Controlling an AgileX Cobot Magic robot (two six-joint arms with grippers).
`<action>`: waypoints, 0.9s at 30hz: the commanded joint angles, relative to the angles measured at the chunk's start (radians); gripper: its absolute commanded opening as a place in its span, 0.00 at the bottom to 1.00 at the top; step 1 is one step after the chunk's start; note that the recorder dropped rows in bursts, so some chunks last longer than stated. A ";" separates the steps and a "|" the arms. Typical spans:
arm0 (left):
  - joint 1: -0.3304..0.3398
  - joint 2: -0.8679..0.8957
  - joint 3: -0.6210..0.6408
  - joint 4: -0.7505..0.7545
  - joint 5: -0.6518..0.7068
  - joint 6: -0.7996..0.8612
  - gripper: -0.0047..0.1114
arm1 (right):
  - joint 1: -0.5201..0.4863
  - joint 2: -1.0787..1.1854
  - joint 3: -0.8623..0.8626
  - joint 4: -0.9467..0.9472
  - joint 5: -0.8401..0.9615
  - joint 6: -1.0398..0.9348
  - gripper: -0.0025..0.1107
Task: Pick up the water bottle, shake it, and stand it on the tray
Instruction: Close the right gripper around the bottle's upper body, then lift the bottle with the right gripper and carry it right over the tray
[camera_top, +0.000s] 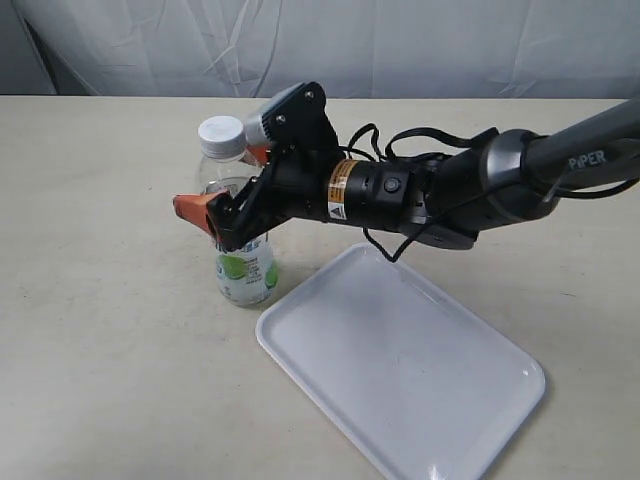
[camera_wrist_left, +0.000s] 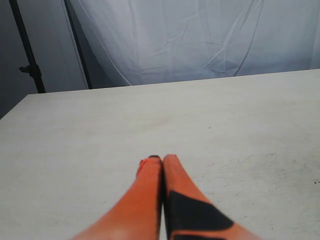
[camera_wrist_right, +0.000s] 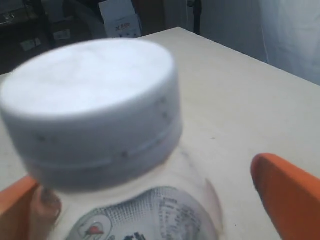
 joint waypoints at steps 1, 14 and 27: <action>0.000 -0.005 0.005 0.001 -0.006 -0.004 0.04 | 0.000 -0.001 -0.005 0.018 0.039 -0.006 0.94; 0.000 -0.005 0.005 0.001 -0.006 -0.004 0.04 | 0.000 -0.009 -0.005 0.003 0.008 0.091 0.04; 0.000 -0.005 0.005 0.001 -0.006 -0.004 0.04 | 0.001 -0.542 -0.026 0.040 0.738 0.080 0.01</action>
